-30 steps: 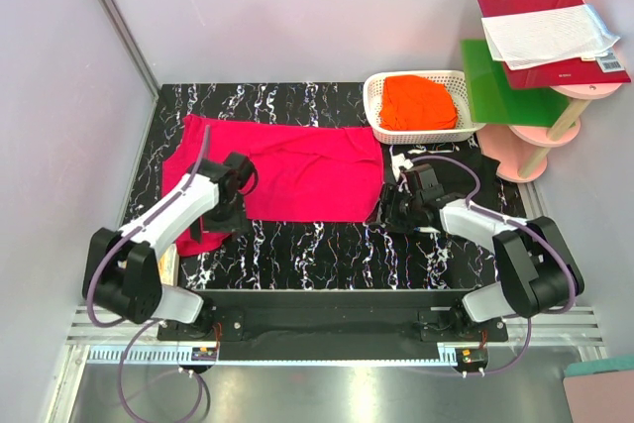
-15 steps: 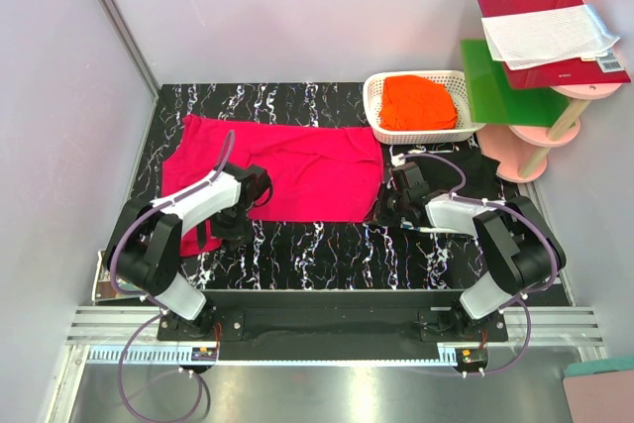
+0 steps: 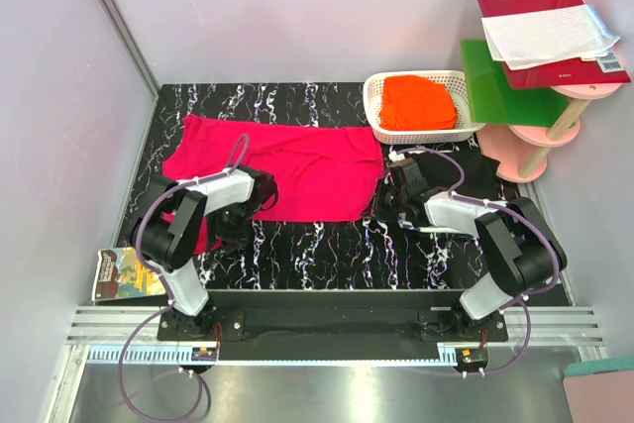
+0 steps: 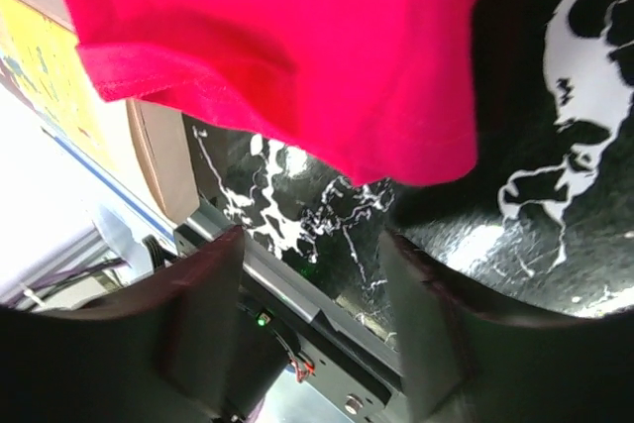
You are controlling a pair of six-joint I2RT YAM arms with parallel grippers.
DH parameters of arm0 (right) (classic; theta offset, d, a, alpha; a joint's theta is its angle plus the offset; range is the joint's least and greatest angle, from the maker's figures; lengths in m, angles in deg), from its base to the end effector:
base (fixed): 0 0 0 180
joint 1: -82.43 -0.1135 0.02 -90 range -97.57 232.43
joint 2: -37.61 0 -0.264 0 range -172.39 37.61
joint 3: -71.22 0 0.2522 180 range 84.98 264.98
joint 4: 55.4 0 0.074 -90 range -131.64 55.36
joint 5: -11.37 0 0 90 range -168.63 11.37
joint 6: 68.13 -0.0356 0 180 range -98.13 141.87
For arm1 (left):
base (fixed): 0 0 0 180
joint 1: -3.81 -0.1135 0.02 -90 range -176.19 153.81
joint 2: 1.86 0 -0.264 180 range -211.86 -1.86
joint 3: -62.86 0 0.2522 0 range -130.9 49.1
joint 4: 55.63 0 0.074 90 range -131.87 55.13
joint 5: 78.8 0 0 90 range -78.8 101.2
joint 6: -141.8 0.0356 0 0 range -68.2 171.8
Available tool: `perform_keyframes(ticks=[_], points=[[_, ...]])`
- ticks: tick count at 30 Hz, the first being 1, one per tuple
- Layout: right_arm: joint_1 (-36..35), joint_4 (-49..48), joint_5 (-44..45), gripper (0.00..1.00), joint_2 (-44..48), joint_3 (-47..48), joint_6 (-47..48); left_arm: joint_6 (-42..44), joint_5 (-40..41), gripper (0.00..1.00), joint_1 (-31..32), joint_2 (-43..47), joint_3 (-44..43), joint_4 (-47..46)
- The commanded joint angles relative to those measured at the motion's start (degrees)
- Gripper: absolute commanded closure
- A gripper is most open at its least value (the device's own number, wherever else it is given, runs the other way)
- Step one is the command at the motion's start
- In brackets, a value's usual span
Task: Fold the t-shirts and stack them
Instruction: Grap the side of the flattened tshirt closest away from the robot with both arms
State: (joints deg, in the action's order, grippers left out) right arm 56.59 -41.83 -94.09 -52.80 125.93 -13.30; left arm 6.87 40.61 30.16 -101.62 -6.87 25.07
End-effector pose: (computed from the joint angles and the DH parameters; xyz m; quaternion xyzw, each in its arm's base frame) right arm 0.2635 0.1382 0.1482 0.0289 0.9297 0.2837 0.2331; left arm 0.2281 -0.0935 0.1493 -0.1085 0.9464 0.3043 0.0041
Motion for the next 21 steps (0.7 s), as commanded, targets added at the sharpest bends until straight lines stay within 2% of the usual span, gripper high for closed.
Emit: perform_keyframes(ticks=[1,3,4,6,7,11,19,20,21], points=[[-0.4,-0.2,1.1,1.00,2.6,1.9,1.3,-0.5,3.5,0.64,0.2,-2.4,-2.6,-2.1],[-0.5,-0.1,1.0,1.00,3.2,1.8,1.4,-1.7,4.4,0.79,0.0,-4.2,-3.4,-1.9],[-0.5,-0.2,1.0,1.00,3.5,1.6,1.7,-2.1,4.9,0.91,-0.1,-4.6,-3.5,-2.1],[-0.5,-0.2,1.0,1.00,4.5,1.2,1.8,-3.0,6.6,0.94,-0.8,-6.3,-4.2,-2.2],[-0.6,-0.2,1.0,1.00,4.8,0.9,1.9,-3.0,6.7,1.00,-1.1,-6.8,-4.4,-2.2],[-0.5,-0.2,1.1,1.00,7.0,0.0,2.0,-4.0,8.6,1.00,-2.4,-6.4,-4.5,-2.1],[-0.5,-0.3,1.2,1.00,6.9,-0.1,1.8,-4.1,9.0,1.00,-2.7,7.1,-3.0,-2.5],[-0.5,-0.4,1.0,1.00,6.4,0.0,1.9,-3.5,8.6,0.94,-2.7,7.8,-2.7,-2.9],[-0.5,-0.5,1.0,1.00,6.1,0.1,1.8,-3.3,7.7,0.71,-2.5,8.4,-2.5,-3.0]])
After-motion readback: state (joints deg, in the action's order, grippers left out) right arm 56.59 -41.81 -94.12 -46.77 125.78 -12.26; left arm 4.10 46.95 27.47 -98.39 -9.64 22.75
